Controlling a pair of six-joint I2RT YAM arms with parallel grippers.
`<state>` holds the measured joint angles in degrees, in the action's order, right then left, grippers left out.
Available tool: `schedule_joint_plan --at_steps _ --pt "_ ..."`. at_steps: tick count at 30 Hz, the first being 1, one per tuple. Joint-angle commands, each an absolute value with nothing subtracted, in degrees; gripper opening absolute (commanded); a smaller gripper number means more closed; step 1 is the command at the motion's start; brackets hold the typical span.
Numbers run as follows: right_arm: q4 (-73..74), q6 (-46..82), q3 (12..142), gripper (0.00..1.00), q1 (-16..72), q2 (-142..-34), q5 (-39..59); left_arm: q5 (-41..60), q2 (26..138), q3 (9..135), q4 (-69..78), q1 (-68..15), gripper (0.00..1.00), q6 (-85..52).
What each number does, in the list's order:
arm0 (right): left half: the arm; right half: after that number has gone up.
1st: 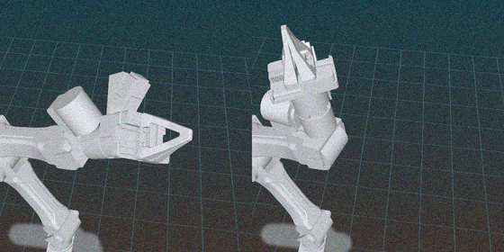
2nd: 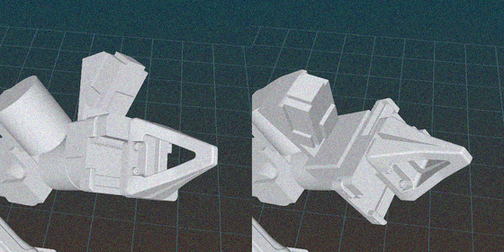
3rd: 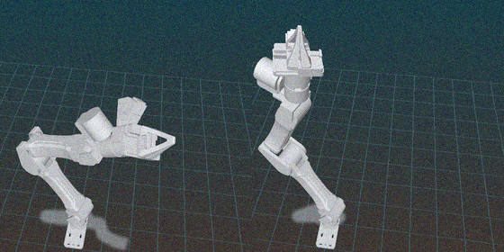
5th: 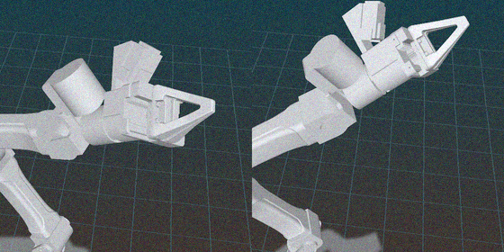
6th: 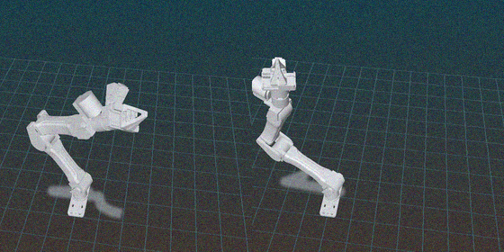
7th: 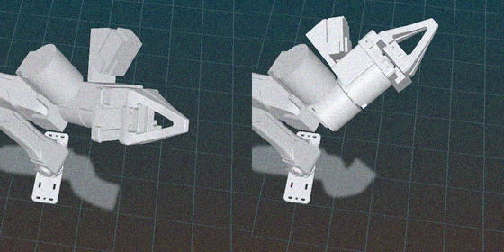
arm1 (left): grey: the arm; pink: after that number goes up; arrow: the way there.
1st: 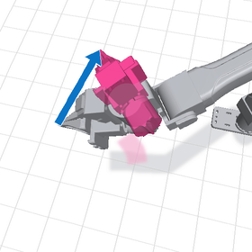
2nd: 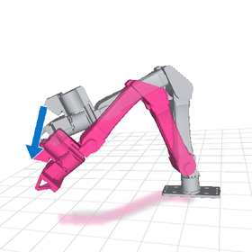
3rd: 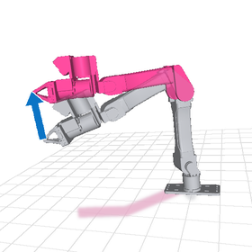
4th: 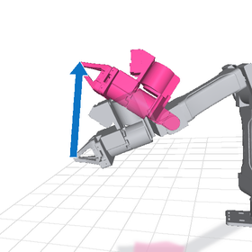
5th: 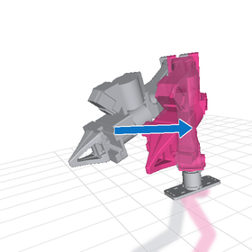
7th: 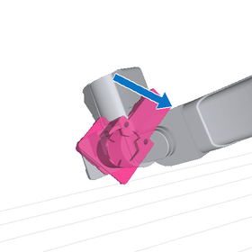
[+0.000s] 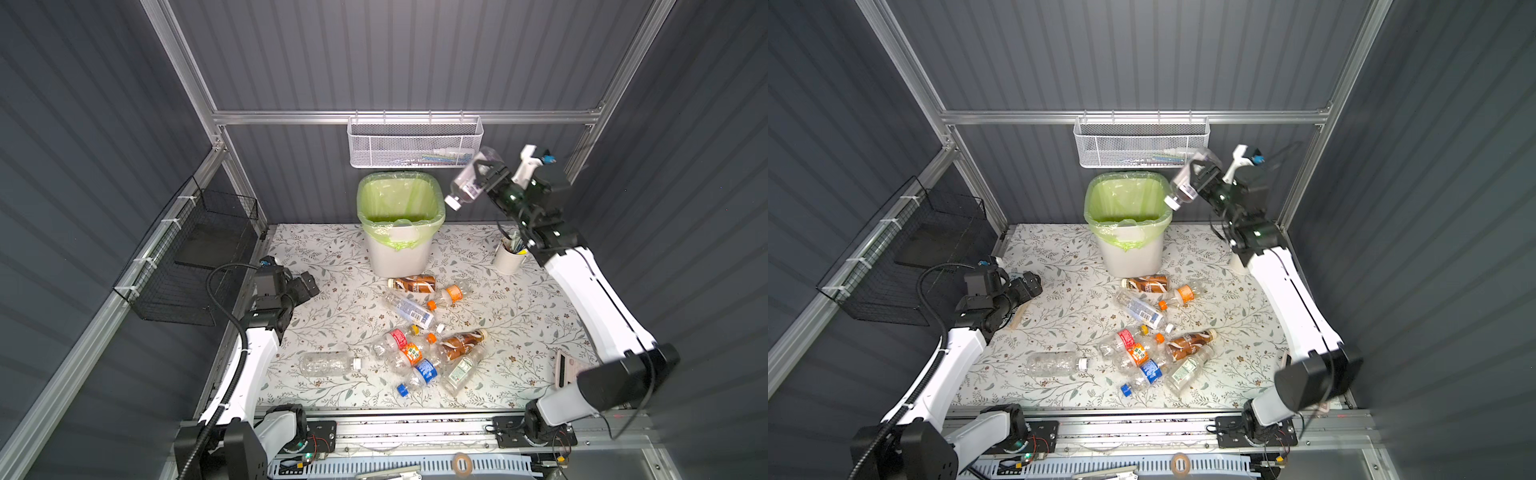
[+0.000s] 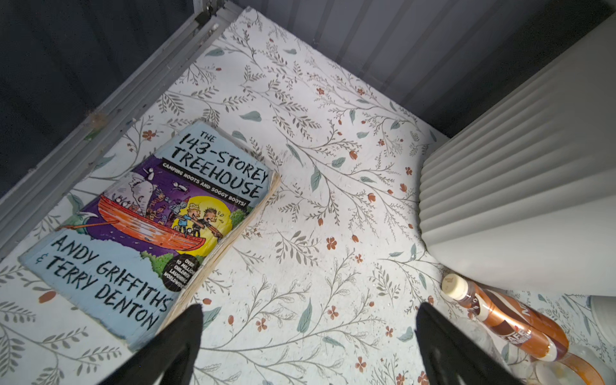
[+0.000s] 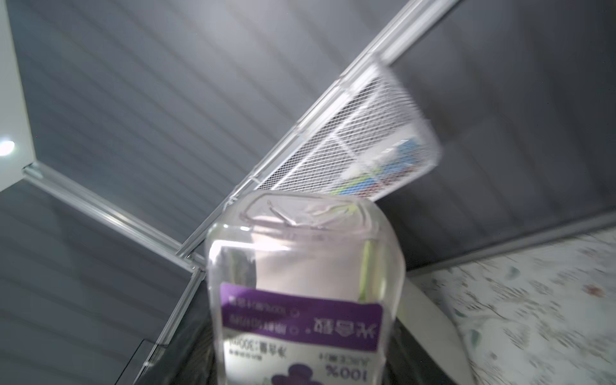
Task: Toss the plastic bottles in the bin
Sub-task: 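Lift the grape-juice bottle with the right gripper and drop it into the bin, then reach the left gripper to the clear green-label bottle while the right arm withdraws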
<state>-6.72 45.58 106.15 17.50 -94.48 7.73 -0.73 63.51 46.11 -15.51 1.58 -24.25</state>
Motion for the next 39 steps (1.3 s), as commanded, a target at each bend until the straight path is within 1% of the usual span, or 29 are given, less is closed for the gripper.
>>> schedule_joint_plan --at_steps 1,2,3,4,5,8,10,14,19,23,25,27,29,34,39 --pt "-19.5 38.3 125.2 0.74 19.8 -107.5 16.3 0.7 64.7 47.2 -18.7 1.8 1.00 -25.2" --pt "-26.8 36.9 133.1 0.78 19.8 -112.1 14.5 0.3 64.5 47.7 -19.3 1.8 1.00 -24.9" --pt "-30.8 35.6 140.2 0.82 19.4 -115.4 13.3 -0.3 64.2 48.1 -20.2 1.8 1.00 -24.5" --pt "-32.6 35.5 143.7 0.88 19.1 -117.2 12.7 -0.9 64.0 48.5 -20.8 1.8 1.00 -24.1" --pt "-33.0 36.0 145.8 0.99 18.6 -118.1 13.2 -1.6 63.9 48.9 -21.5 1.8 1.00 -23.6" --pt "-31.2 35.2 142.8 0.99 18.0 -114.7 11.6 -2.5 63.7 49.6 -22.4 1.8 1.00 -23.2" --pt "-27.7 34.6 135.3 0.99 17.9 -109.4 9.2 -2.0 63.6 49.3 -22.0 1.7 1.00 -23.6" --pt "-16.9 36.1 112.8 0.99 16.9 -96.2 6.9 -0.8 63.0 48.7 -20.6 1.7 1.00 -24.0" --pt "-14.1 37.6 91.4 0.99 15.7 -82.9 1.8 -0.3 61.8 47.7 -19.3 1.0 1.00 -22.9" --pt "-11.0 41.4 74.4 0.99 14.2 -73.5 -1.6 -0.8 61.0 47.1 -19.2 -1.3 1.00 -21.5" --pt "-9.7 43.4 66.9 0.99 12.9 -69.7 -2.2 -2.3 60.5 47.3 -19.2 -3.6 1.00 -20.5" --pt "-9.4 44.4 60.3 0.99 12.0 -66.2 -3.9 -5.5 60.1 47.9 -19.6 -7.8 1.00 -19.1" --pt "-9.6 45.6 55.0 0.99 10.8 -63.0 -4.7 -7.5 60.2 49.0 -20.4 -11.2 1.00 -18.5" --pt "-9.4 48.6 44.7 0.99 6.8 -56.0 -4.3 -8.6 60.9 51.2 -21.1 -18.6 1.00 -17.4" --pt "-9.3 50.5 37.0 0.99 3.1 -50.2 -4.1 -15.8 65.6 56.1 -24.6 -32.3 1.00 -15.6"
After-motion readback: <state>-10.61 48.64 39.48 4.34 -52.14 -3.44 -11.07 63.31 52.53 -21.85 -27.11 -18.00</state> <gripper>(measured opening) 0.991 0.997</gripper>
